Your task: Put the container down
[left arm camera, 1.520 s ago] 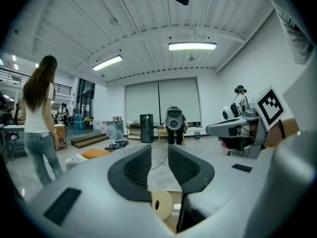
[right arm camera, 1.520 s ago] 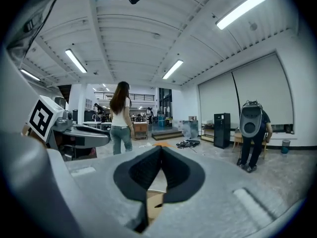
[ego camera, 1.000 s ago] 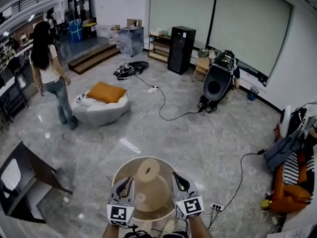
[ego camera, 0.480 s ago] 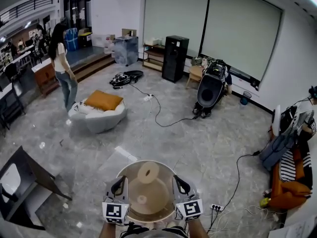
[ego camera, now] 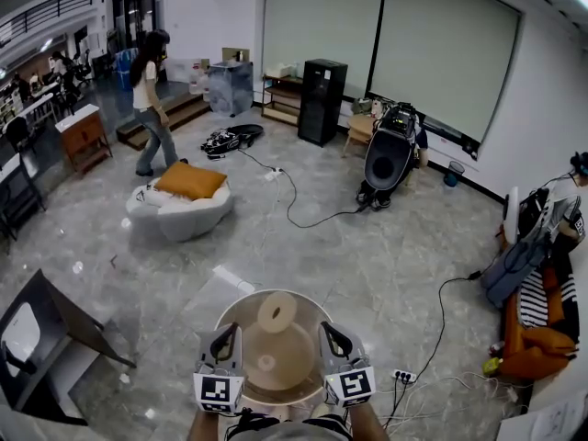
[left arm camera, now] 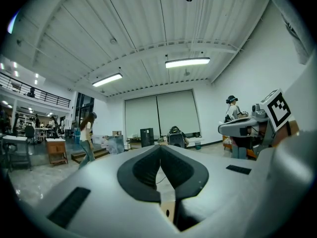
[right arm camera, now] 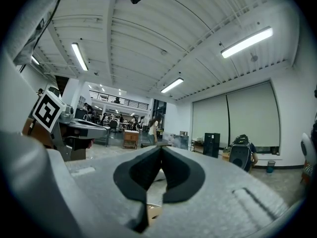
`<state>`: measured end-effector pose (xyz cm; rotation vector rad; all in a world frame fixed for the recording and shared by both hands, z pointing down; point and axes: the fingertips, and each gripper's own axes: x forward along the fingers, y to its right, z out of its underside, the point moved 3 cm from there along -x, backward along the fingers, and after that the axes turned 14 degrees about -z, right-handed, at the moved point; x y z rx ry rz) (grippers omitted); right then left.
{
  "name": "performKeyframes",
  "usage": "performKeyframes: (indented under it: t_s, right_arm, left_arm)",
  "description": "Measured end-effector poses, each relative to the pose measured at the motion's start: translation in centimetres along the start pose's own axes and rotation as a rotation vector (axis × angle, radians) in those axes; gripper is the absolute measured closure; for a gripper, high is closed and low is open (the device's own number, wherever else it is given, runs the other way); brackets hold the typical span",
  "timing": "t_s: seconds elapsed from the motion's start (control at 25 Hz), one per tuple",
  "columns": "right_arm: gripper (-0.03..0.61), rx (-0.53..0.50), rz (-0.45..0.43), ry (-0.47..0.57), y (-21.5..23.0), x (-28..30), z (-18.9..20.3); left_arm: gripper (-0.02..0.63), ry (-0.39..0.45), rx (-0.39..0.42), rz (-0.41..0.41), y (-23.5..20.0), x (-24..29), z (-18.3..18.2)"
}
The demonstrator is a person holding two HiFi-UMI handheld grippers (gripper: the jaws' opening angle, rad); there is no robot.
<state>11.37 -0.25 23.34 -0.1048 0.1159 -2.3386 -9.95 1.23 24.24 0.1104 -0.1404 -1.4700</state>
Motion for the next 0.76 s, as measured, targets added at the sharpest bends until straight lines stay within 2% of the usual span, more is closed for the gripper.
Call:
performKeyframes:
  t_s: [0.76]
  right_arm:
    - [0.578, 0.011, 0.027, 0.013, -0.8, -0.7, 0.2]
  left_arm:
    - [0.595, -0.005, 0.013, 0.023, 0.2, -1.5, 0.6]
